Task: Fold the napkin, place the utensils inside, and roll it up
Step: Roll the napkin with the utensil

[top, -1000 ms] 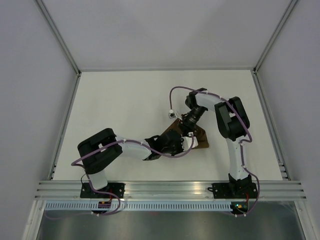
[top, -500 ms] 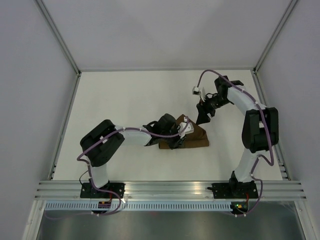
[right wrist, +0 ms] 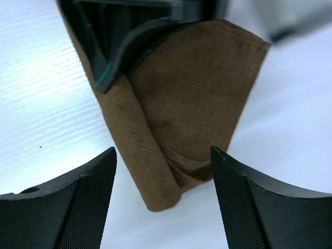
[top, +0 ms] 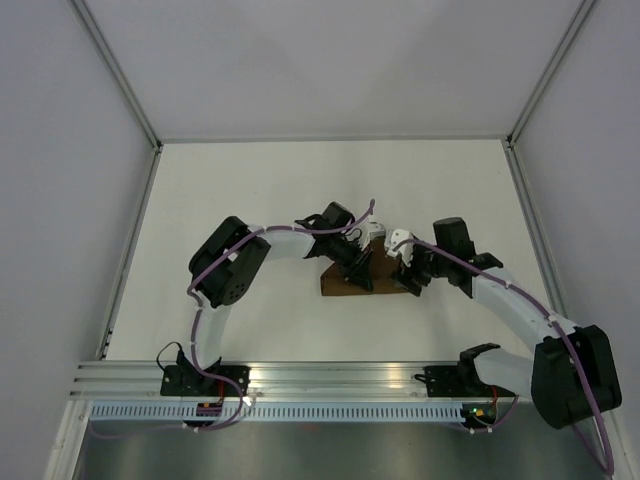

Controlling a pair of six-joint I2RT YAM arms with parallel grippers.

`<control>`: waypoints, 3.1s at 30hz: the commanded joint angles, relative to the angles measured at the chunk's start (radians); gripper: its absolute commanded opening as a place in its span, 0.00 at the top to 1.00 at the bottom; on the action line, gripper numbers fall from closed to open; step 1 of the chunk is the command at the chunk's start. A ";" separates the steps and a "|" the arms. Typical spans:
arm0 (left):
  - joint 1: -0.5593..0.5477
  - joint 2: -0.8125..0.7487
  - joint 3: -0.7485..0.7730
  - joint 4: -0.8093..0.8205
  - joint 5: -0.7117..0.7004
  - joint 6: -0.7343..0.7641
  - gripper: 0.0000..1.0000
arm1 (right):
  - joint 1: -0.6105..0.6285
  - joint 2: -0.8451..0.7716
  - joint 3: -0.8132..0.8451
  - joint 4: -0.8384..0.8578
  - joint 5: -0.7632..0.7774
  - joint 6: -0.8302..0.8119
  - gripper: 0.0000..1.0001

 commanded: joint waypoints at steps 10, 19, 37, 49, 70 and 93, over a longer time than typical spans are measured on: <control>0.041 0.155 0.098 -0.181 0.123 -0.082 0.98 | 0.324 -0.029 -0.213 0.398 0.306 0.009 0.22; 0.049 0.163 0.114 -0.215 0.144 -0.070 0.96 | 0.401 0.079 -0.245 0.481 0.418 -0.014 0.31; 0.075 -0.078 0.120 -0.080 -0.081 -0.153 0.52 | 0.406 0.169 -0.081 0.108 0.263 -0.035 0.74; 0.153 -0.447 -0.193 0.214 -0.565 -0.326 0.49 | 0.308 0.374 0.146 -0.229 0.016 -0.101 0.80; -0.296 -0.878 -0.784 0.691 -1.195 0.042 0.44 | 0.154 1.050 0.790 -0.818 -0.159 -0.310 0.80; -0.480 -0.296 -0.529 0.651 -1.120 0.271 0.41 | 0.136 1.182 0.907 -0.849 -0.137 -0.273 0.81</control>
